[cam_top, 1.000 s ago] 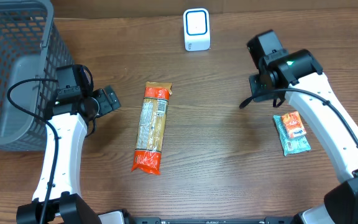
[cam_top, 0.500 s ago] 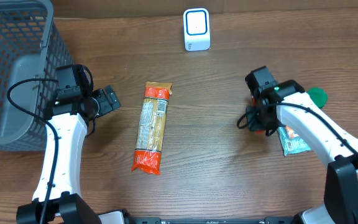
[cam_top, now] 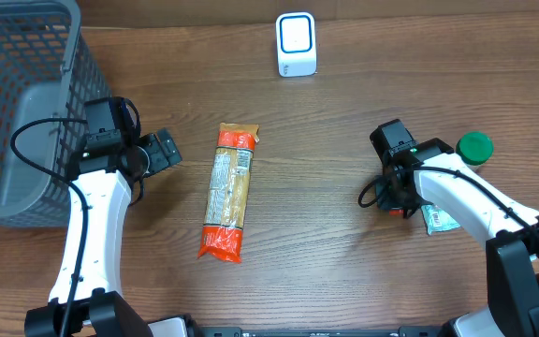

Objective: Scan the item barcode
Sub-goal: 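Carry the red sachet right and set it beside the mint-green pack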

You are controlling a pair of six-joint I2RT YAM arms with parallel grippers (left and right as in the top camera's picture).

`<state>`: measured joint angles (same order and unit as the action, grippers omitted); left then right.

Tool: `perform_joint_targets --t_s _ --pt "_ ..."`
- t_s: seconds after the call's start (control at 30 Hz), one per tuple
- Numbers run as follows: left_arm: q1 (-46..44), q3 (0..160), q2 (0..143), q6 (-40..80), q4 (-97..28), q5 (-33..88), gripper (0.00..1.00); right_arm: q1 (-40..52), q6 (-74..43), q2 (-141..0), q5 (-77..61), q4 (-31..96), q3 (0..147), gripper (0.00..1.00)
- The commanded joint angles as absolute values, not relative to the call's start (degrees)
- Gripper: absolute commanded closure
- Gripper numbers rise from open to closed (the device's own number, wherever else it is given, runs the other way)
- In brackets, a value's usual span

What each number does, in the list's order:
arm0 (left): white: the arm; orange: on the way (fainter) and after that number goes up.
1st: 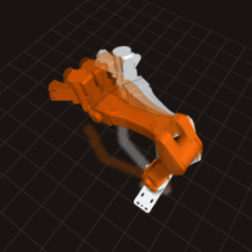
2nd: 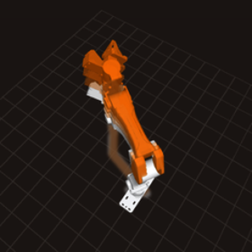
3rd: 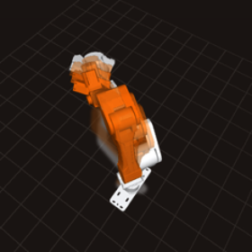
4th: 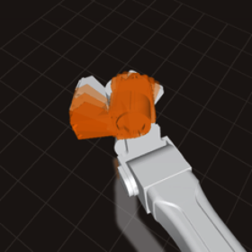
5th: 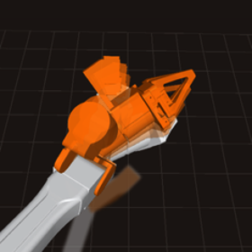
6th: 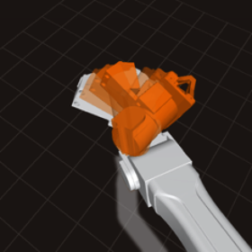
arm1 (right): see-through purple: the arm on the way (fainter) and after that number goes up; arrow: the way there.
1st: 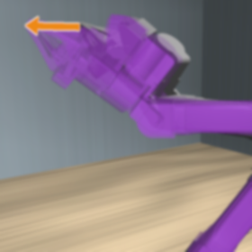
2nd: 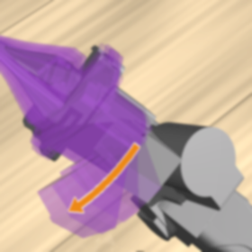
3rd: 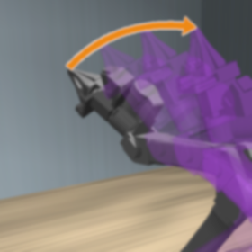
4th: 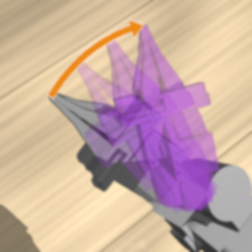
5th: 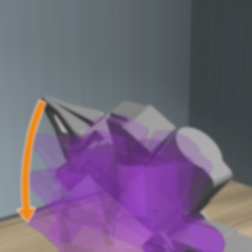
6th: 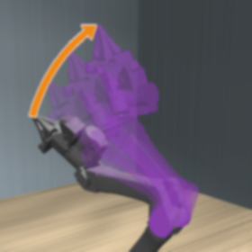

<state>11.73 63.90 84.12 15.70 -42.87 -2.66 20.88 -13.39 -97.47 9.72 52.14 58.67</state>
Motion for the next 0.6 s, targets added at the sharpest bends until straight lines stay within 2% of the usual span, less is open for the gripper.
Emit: perform_joint_targets --t_s 0.0,0.07,0.13,0.33,0.57 --pt "11.6 64.23 83.15 14.81 -42.85 -3.16 0.0 20.86 -13.76 -97.41 10.9 51.86 58.5 0.75" --pt "11.6 64.23 83.15 14.81 -42.85 -3.16 0.01 20.86 -13.76 -97.43 10.87 51.88 58.5 0.6" --pt "11.6 64.23 83.15 14.81 -42.85 -3.16 0.0 20.86 -13.78 -97.43 10.87 51.83 58.5 0.51" --pt "11.6 64.23 83.15 14.81 -42.85 -3.16 0.0 20.86 -14.63 -97.43 6.11 48.49 58.5 0.49" --pt "11.6 64.23 83.15 14.81 -42.85 -3.16 0.0 21.87 -26.79 -97.43 -10.28 38.89 58.5 0.51"
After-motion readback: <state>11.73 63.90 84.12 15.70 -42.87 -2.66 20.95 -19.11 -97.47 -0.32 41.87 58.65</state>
